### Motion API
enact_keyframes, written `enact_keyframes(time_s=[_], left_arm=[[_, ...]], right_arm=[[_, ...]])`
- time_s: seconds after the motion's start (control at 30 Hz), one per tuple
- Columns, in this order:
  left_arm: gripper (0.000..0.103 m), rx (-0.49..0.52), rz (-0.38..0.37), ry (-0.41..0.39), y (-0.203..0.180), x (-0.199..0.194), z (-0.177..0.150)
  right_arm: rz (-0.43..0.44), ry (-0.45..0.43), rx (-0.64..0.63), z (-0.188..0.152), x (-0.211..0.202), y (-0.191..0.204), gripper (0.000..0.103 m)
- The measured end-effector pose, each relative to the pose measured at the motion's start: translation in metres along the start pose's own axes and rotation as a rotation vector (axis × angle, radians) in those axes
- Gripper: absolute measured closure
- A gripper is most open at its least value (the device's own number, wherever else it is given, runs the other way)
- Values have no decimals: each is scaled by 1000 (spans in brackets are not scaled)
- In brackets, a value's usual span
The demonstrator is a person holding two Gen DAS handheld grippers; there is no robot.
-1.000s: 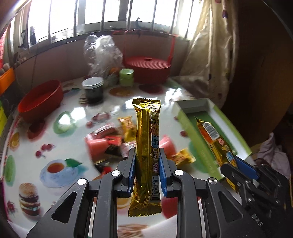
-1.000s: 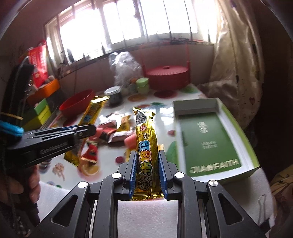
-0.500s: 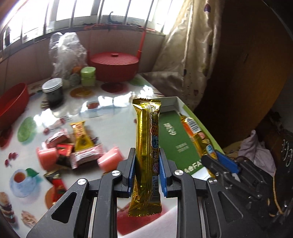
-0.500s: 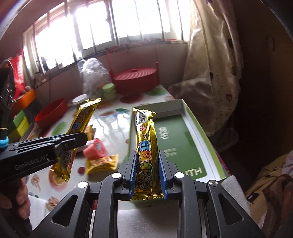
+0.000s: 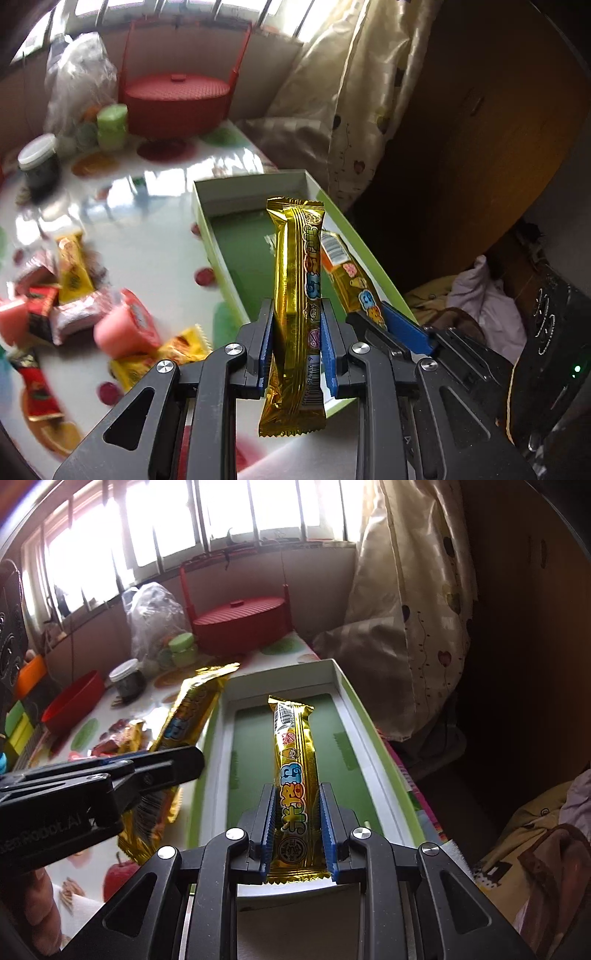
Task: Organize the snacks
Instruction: 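Carry the gold bar in the right gripper into the green box while the left gripper follows, then open both grippers to drop the gold bars in the box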
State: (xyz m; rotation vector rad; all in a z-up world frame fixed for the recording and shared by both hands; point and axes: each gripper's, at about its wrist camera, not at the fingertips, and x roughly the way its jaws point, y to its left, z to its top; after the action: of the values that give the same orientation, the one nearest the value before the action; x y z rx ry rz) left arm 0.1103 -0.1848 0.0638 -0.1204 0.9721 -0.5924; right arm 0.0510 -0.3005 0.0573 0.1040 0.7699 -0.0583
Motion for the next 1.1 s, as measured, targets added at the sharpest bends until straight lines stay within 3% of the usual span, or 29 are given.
enact_keyframes(time_s=[0.5,0.87,1.1], left_arm=[[79,-46,-20,106,-3,35,-8],[79,-38,-10,135,-3,45,-10],[75,-31,-30,128,-3,40,-10]], right_arm=[[-36,38,-13,-5,18,-9,81],[-42,48,-27,-7,21,-9,81],[-46,43,-14,-8,18,-12,75]])
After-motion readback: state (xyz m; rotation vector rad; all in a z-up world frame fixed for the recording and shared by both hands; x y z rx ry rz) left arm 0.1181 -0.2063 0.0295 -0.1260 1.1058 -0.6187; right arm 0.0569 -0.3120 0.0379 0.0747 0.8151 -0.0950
